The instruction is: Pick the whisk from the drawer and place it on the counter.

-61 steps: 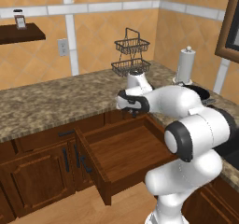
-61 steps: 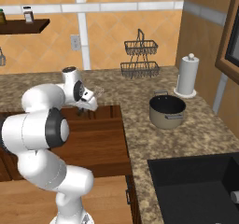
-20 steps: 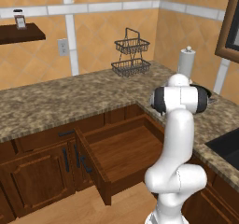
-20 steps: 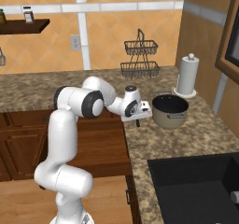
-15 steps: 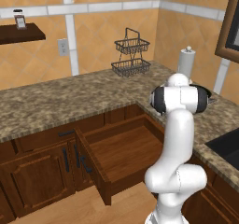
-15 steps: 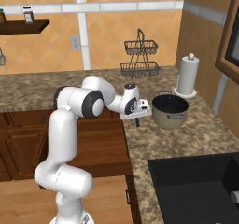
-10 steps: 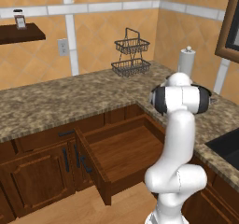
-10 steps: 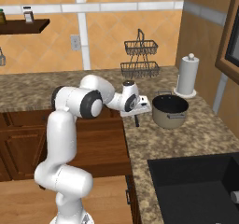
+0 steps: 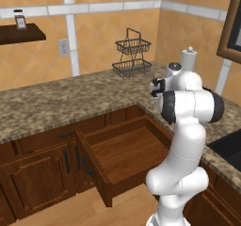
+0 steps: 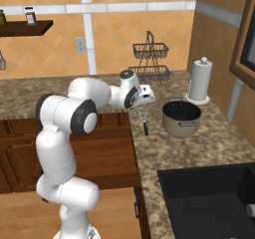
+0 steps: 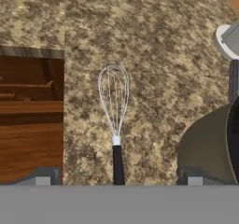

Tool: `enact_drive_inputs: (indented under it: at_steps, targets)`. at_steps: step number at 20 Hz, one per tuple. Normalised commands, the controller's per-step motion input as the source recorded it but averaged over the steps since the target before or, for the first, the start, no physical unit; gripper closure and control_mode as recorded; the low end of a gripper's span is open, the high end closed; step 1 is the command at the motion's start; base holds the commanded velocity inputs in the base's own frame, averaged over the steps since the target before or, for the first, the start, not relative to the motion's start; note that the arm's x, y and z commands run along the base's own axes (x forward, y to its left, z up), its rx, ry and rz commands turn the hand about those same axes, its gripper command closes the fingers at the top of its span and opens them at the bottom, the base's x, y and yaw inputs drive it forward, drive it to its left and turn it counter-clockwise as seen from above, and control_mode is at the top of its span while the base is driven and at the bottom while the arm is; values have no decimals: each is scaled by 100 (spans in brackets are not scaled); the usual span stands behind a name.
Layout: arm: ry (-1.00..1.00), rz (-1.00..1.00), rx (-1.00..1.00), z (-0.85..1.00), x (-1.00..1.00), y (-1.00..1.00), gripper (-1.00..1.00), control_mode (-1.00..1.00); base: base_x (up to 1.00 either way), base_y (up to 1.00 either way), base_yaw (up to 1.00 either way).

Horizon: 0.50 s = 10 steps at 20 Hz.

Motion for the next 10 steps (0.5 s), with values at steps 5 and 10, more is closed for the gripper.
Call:
enact_drive_inputs:
  at_steps: [5, 10]
  targets:
    - [-13, 7, 6, 77, -71, 65, -100, -100, 0, 0, 0]
    - [-20, 11, 5, 62, -71, 69, -100, -100, 0, 0, 0]
